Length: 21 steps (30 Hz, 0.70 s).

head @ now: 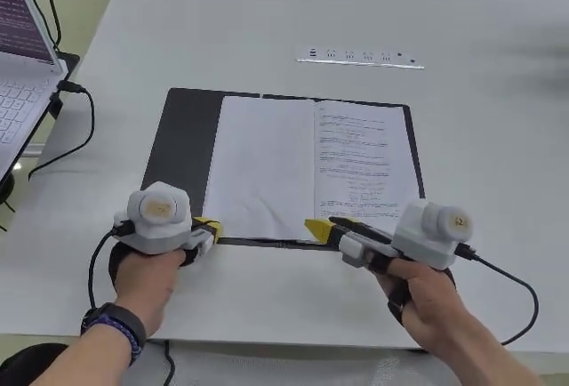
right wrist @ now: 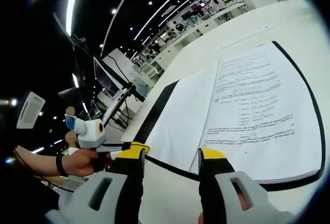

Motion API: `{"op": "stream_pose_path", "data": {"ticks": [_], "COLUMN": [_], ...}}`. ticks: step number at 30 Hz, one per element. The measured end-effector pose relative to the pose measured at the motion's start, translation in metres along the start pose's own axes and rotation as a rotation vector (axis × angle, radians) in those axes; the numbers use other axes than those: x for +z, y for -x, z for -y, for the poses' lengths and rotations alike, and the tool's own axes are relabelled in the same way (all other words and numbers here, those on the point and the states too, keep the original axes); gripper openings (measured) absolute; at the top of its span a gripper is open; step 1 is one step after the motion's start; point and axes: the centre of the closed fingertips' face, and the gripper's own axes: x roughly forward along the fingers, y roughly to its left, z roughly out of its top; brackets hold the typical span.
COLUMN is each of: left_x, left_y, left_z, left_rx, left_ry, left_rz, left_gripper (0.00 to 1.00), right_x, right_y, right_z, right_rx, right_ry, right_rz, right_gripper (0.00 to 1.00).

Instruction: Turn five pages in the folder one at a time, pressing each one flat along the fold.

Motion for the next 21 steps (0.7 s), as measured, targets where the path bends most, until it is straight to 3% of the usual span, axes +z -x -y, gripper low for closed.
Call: {"op": "stream_pose_path", "data": {"ticks": [10,14,21], "left_x": [0.002,0.002,0.003], "left_y": [0.005,0.005,0.004], "left_z": [0.005,0.005,0.005], "left_rx": [0.004,0.001,-0.005], "left_ry": [-0.012,0.008,0.017], "left_rz": [0.015,0.03,0.017], "left_gripper": [0.0,0.0,0.0], "right_x": [-0.001,0.002,0.013], "right_y": [-0.008,-0.012,-0.026], "right_z": [-0.004,0.001,0.008], "right_rx": [0.017,0.013,0.014], "right_ry": [0.027,0.032,0.033], "right_rz": [-0.023,-0.025,-0.016], "right_gripper": [0.38,0.37,0.34]}}
